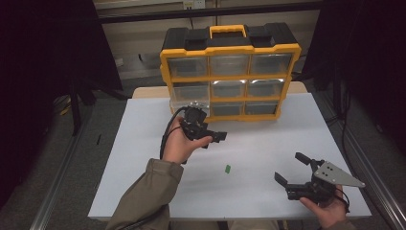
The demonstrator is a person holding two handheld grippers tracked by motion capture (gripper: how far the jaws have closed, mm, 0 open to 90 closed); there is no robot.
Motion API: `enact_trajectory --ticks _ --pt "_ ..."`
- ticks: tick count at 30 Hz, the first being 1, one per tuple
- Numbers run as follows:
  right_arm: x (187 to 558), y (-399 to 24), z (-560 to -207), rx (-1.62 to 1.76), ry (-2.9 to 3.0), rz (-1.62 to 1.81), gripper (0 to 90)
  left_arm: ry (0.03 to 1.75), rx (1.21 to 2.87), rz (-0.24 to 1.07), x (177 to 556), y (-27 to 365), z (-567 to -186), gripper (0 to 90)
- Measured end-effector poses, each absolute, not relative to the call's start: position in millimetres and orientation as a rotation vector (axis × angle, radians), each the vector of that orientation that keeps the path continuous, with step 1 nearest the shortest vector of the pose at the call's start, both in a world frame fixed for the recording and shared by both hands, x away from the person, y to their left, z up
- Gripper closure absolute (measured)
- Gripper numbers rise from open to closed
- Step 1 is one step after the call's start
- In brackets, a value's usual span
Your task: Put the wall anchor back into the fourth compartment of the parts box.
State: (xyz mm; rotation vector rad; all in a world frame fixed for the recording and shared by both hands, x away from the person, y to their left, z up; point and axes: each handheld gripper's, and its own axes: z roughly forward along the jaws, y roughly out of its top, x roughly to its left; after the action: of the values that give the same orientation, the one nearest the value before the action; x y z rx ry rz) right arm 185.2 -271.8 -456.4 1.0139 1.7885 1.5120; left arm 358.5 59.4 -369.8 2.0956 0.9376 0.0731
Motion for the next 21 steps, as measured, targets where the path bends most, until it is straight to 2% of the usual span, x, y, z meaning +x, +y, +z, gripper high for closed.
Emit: enact_trajectory --ticks 21 --pt "185 -271 -456 1.026 1.783 1.517 1.1 0.890 2.111 0.068 343 57 -408 18.0"
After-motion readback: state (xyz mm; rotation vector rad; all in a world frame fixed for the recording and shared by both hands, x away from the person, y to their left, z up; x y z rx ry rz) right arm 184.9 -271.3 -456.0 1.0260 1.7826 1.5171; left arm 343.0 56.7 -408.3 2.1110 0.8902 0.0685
